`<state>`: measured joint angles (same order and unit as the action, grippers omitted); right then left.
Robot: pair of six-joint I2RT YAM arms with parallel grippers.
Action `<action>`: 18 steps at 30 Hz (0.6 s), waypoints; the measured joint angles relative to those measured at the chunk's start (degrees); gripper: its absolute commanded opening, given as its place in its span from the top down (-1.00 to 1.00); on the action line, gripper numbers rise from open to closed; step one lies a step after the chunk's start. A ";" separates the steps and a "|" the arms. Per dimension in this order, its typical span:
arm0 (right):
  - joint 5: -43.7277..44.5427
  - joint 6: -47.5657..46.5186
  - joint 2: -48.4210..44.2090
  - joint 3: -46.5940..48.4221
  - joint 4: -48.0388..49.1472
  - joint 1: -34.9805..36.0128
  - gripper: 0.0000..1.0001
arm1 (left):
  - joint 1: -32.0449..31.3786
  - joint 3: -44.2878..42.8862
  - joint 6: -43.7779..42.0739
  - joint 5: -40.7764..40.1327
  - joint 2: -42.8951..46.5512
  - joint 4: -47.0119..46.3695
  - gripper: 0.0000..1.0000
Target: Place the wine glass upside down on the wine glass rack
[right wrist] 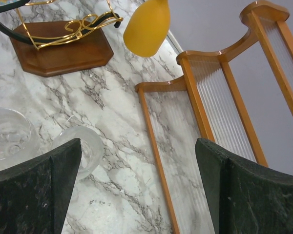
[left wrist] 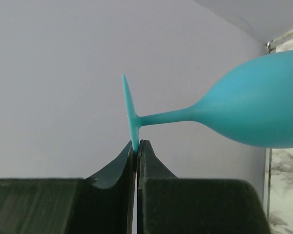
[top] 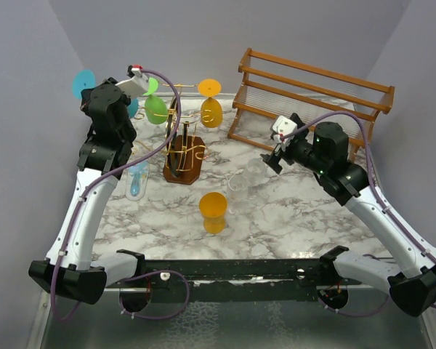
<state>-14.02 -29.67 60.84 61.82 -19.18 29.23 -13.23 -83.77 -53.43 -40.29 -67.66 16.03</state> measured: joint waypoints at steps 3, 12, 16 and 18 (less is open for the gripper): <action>0.02 0.26 -0.28 -1.64 0.79 0.00 -0.99 | 0.02 3.89 -4.44 -2.47 0.00 -2.32 1.00; 0.02 0.90 -0.44 -4.46 2.71 -0.13 -0.99 | 0.07 8.83 -11.02 -4.63 -0.07 -3.67 1.00; 0.02 0.90 -0.63 -5.25 3.34 -0.39 -0.99 | 0.11 9.75 -11.65 -4.57 -0.07 -3.32 1.00; 0.00 0.90 -0.76 -5.68 3.80 -0.48 -0.99 | 0.11 10.62 -11.69 -4.24 -0.07 -2.84 1.00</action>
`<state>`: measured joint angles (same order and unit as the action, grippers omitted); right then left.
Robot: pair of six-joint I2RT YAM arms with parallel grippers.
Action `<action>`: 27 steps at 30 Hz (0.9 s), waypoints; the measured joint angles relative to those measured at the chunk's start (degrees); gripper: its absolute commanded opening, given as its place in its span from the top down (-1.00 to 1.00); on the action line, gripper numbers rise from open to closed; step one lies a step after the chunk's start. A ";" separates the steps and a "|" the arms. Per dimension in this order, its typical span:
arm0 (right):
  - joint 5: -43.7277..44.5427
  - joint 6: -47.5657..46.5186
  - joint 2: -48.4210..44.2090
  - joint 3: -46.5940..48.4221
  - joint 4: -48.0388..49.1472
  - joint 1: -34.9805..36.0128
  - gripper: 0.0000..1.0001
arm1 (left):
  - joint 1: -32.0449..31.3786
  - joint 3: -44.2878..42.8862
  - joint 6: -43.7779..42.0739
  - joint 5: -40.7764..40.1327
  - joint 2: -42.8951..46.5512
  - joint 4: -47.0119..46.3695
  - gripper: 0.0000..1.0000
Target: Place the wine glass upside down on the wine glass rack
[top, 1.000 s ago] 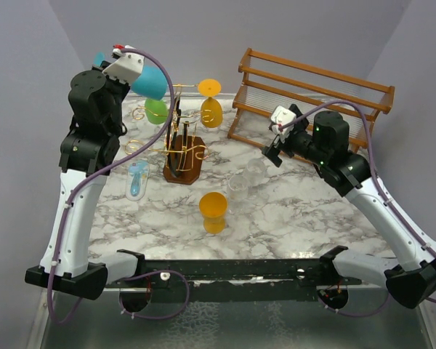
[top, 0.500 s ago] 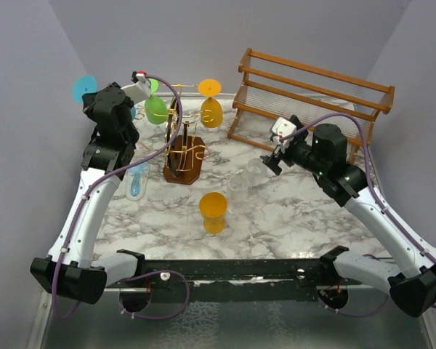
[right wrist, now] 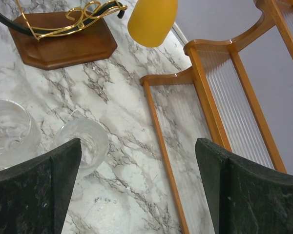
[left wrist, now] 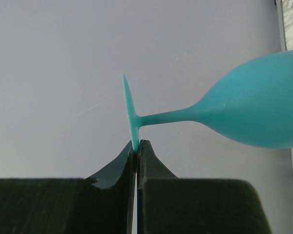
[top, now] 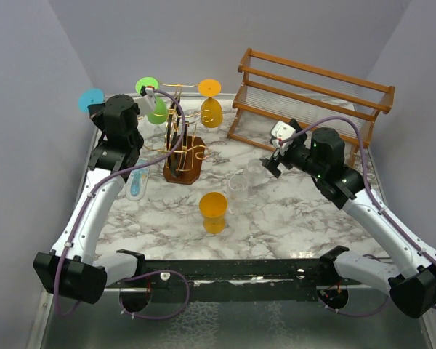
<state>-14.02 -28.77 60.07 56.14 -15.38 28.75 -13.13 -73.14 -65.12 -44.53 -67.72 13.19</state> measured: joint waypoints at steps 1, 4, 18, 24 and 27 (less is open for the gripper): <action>0.02 0.00 -0.09 -0.13 0.04 0.00 -0.99 | 0.00 0.48 -0.02 0.22 -0.07 0.42 1.00; 0.02 0.00 -0.26 -0.42 0.22 0.00 -0.99 | 0.00 1.20 0.13 1.27 -0.76 1.95 1.00; 0.00 0.00 -0.31 -0.46 0.46 -0.37 -0.99 | -1.70 -1.68 5.29 13.99 -3.69 12.00 1.00; 0.00 0.00 -0.31 -0.46 0.46 -0.55 -0.99 | -4.79 -2.38 5.20 16.90 -5.57 13.00 1.00; 0.00 0.00 -0.31 -0.46 0.46 -0.70 -0.99 | -6.47 -2.38 4.20 17.20 -7.02 13.03 1.00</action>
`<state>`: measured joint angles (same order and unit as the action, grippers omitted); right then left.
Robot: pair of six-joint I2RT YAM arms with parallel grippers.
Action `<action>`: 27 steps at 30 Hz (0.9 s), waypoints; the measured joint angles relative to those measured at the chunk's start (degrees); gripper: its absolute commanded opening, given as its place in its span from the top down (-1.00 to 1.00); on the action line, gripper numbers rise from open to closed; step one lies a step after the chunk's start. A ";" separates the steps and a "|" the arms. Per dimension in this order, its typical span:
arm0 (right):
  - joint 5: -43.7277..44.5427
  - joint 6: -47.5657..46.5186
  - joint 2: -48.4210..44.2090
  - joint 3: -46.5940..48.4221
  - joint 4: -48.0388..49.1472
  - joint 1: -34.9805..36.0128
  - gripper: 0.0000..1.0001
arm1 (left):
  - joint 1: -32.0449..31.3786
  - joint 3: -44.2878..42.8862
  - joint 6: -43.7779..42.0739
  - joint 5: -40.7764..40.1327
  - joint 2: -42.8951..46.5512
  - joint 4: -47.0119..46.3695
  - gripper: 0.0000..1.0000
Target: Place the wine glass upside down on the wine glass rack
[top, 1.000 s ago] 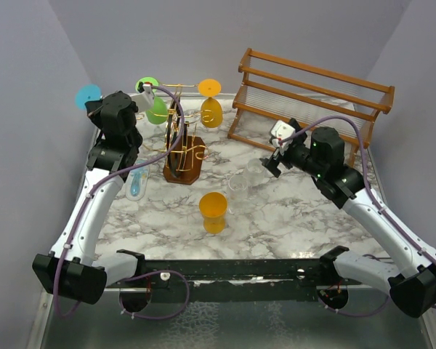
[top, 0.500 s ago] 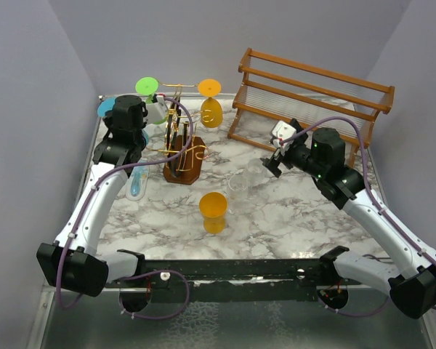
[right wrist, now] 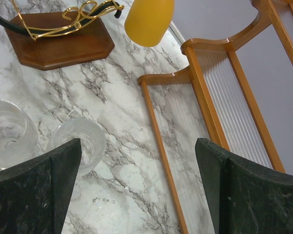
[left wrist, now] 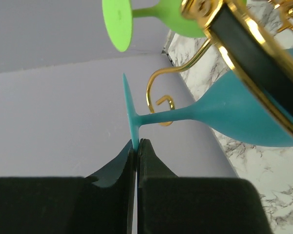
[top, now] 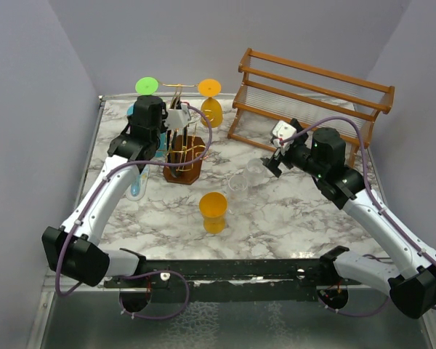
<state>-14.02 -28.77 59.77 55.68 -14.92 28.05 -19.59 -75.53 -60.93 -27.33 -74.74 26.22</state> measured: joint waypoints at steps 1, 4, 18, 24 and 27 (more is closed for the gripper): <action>0.00 0.02 0.00 0.00 0.00 0.00 -0.99 | -0.33 0.00 -0.31 0.00 -0.37 0.00 1.00; 0.00 0.00 0.00 0.00 0.00 -0.04 -0.99 | -1.44 -0.24 -1.62 0.00 -2.10 -0.09 1.00; -0.02 0.02 -0.26 -0.07 0.02 -0.42 -0.99 | -1.75 -8.44 -1.27 -3.15 -10.01 1.07 1.00; -0.02 0.02 -0.33 -0.20 0.04 -0.42 -0.99 | -0.42 -10.75 -0.48 -4.39 -11.76 2.67 1.00; -0.02 0.02 -0.33 -0.33 0.04 -0.42 -0.99 | 0.39 -11.50 0.00 -4.42 -11.85 2.78 1.00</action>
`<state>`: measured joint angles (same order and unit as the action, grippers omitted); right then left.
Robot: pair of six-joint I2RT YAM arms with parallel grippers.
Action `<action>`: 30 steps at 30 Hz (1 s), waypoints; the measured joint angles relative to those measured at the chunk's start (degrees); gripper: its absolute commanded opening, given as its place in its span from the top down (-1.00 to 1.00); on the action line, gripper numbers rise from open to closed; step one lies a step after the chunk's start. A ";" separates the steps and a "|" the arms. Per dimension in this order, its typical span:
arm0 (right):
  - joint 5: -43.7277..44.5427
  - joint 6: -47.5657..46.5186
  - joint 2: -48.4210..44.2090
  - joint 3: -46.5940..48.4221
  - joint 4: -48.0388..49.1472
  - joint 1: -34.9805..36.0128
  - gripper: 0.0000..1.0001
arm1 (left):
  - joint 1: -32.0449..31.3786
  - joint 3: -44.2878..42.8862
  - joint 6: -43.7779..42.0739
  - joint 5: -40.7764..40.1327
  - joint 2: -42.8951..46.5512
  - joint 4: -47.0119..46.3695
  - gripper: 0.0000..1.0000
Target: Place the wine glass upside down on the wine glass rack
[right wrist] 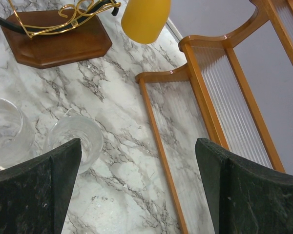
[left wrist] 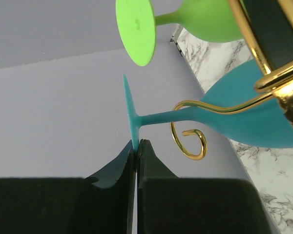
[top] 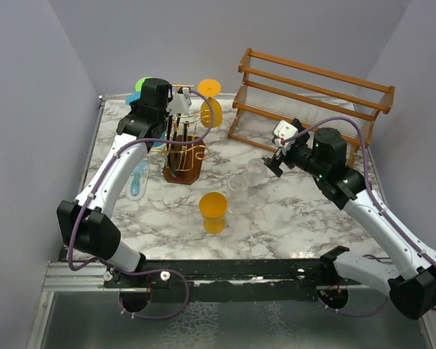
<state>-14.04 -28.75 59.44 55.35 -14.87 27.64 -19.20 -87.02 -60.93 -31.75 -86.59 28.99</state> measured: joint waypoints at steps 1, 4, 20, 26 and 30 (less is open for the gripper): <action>0.00 0.00 0.00 -0.04 0.00 0.00 -0.99 | 0.17 -0.13 0.11 -0.02 0.02 0.09 1.00; 0.00 0.00 0.00 -0.07 0.00 0.00 -0.99 | 0.57 -0.28 0.17 0.00 0.00 0.74 1.00; -0.09 0.00 -0.11 -0.15 0.02 -0.37 -0.99 | 0.72 -0.28 1.75 -0.46 0.02 4.26 1.00; -0.15 0.02 -0.11 -0.13 0.00 -0.39 -0.99 | 0.72 -0.28 2.10 -1.07 0.00 4.52 1.00; -0.20 0.02 -0.11 -0.15 0.00 -0.55 -0.99 | 0.72 -0.26 2.14 -1.44 -0.02 4.00 1.00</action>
<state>-14.24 -28.73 59.33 55.20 -14.87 27.09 -18.48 -87.29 -58.78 -33.19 -86.61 32.99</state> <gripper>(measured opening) 0.994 0.028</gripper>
